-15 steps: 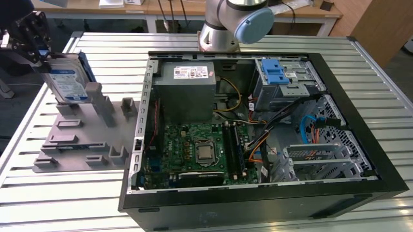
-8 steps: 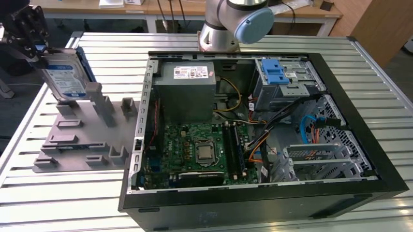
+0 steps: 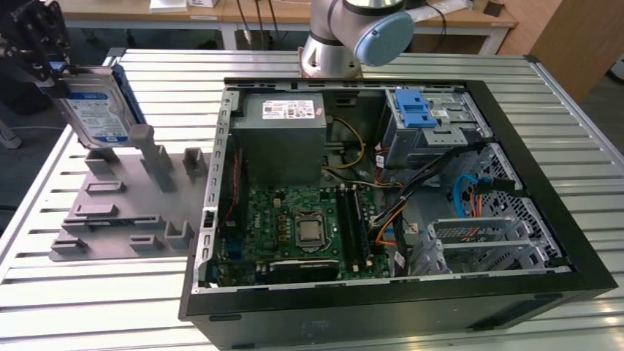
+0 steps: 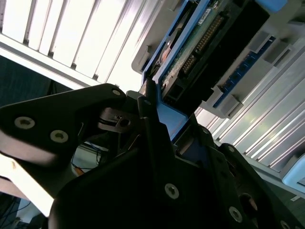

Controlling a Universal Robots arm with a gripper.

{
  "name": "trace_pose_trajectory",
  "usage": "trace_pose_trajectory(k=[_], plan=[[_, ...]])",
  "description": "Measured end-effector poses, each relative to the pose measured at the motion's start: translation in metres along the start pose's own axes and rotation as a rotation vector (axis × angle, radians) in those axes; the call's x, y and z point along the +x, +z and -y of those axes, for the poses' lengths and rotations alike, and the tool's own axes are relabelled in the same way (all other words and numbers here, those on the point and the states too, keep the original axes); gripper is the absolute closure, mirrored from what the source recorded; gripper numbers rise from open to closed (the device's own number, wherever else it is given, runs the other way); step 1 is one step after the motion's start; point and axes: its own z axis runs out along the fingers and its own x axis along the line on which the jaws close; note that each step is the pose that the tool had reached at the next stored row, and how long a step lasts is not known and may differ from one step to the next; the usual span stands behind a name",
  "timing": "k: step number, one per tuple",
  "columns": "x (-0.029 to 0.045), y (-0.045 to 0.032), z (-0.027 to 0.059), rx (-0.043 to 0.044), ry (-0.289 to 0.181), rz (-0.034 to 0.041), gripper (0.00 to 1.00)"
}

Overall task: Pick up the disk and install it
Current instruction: 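Pick up the disk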

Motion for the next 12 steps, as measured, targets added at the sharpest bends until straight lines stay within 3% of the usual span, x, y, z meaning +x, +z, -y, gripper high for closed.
trace_pose_trajectory(k=[12], plan=[[-0.0001, -0.0221, -0.0001, 0.0099, 0.0, 0.0029, 0.64]])
